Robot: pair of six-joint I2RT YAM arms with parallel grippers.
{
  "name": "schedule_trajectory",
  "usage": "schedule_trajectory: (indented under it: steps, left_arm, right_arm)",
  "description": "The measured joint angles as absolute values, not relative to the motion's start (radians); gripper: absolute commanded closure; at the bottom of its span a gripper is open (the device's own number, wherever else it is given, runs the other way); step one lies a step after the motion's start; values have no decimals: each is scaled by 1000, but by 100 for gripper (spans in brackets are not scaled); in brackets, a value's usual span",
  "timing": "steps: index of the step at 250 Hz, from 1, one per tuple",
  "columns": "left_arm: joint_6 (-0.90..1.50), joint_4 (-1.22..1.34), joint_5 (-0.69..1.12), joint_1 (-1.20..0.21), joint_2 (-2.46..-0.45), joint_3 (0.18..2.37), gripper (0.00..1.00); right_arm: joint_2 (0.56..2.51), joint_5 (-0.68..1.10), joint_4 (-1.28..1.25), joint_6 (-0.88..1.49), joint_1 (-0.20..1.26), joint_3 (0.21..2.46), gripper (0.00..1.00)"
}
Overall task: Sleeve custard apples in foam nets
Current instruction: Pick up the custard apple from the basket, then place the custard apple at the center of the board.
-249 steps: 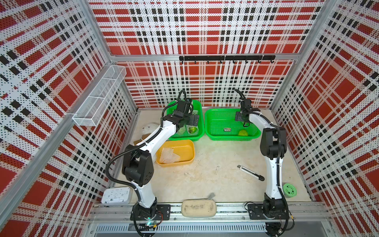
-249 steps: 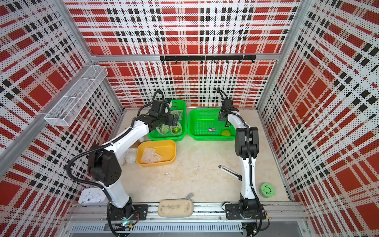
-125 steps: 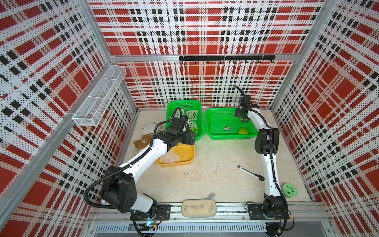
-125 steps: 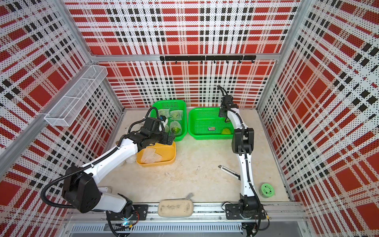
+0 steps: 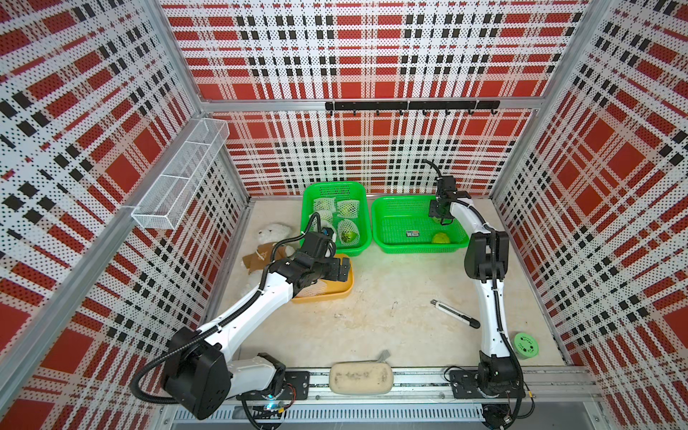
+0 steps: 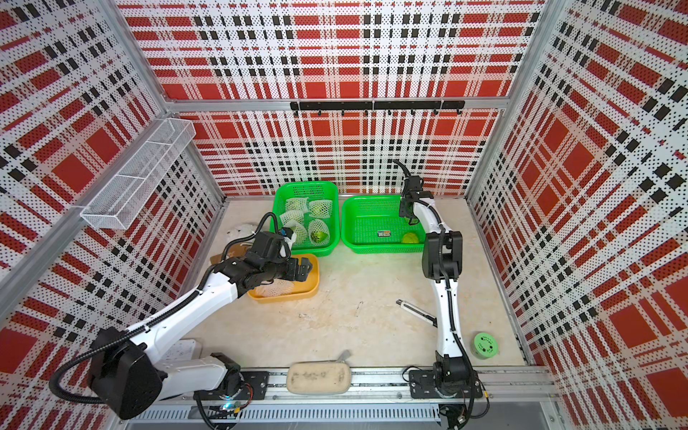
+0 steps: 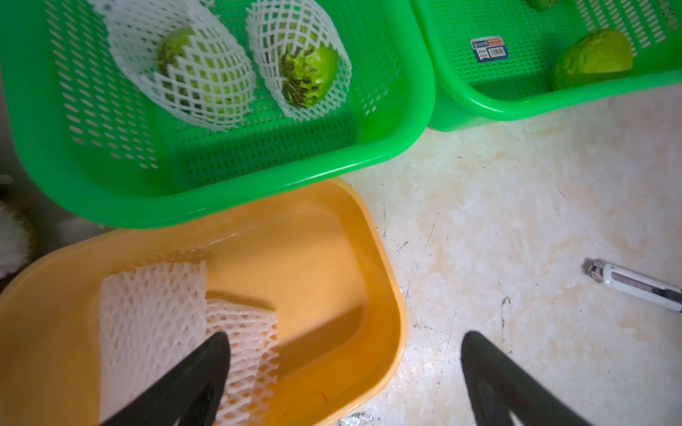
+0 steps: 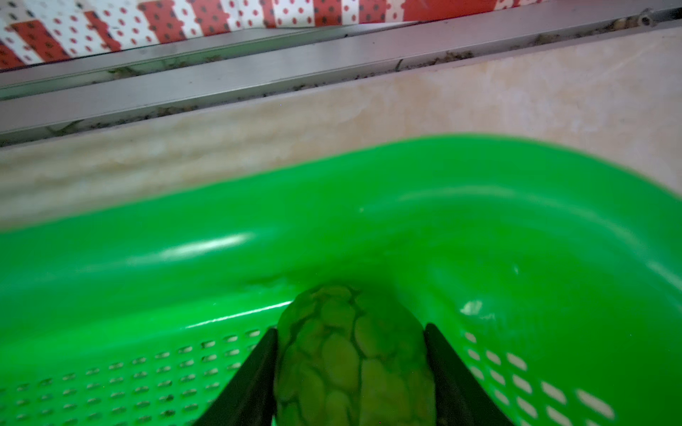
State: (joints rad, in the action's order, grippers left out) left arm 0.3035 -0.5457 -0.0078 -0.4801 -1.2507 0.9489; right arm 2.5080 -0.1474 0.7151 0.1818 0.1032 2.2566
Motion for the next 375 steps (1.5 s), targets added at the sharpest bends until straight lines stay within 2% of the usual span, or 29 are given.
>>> schedule_trajectory:
  steps: [68,126,189,268,299,353,375]
  left_arm:
    - [366,-607,-96,-416,-1240,933,1]
    - [430,-645,-139,-400,-1243,891,1]
    - [396,-646,-223,-400,-1354,891,14]
    - [332,-686,-371,-406,-1551,980,25]
    - [305,-697,-400,-406,-1609,1042,29]
    - [272,-725,-406,-407,-1697,1106,30]
    - [262,-746,-414,-407,-1716,1108,34]
  right_arm:
    - [2143,75,416,78,187,1729,71]
    - [1778,216,265,28,270,1394,72]
    - [1492,248,250,-13,470,1069,70]
    - [1426,233,202,25,622,740,66]
    - [1428,216,204,38,637,714,57]
    - [1430,208,201,46,640,714,53]
    - [1438,211,200,46,640,714,48]
